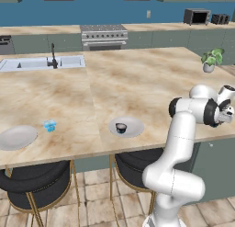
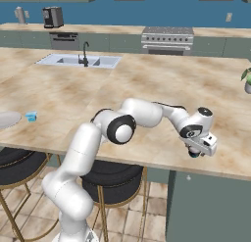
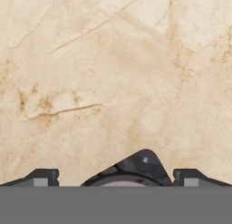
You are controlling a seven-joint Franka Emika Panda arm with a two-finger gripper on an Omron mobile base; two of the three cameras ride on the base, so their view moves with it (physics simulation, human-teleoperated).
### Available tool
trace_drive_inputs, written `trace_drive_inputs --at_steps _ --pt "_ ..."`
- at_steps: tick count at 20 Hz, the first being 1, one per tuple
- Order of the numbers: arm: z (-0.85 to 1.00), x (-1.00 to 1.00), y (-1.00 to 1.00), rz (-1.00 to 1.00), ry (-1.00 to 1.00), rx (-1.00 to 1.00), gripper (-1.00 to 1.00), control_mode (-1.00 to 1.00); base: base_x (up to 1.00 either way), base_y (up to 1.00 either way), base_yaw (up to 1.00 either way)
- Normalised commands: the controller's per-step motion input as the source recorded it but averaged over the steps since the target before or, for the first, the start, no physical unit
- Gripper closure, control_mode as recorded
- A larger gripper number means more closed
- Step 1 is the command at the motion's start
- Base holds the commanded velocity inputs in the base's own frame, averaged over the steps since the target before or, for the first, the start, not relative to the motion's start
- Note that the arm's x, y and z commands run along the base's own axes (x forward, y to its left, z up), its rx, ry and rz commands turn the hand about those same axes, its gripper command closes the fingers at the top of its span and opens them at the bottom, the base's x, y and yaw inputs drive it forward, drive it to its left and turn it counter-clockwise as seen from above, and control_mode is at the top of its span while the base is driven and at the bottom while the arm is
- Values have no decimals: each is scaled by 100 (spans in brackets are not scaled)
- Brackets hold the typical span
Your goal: Place two yogurt containers on each plate.
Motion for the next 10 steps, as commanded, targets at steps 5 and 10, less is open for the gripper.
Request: trace_drive_inputs --at_steps 5,10 --pt "0 0 0 0 0 0 -100 -100 0 0 0" --pt "0 0 0 0 0 0 100 -100 0 0 0"
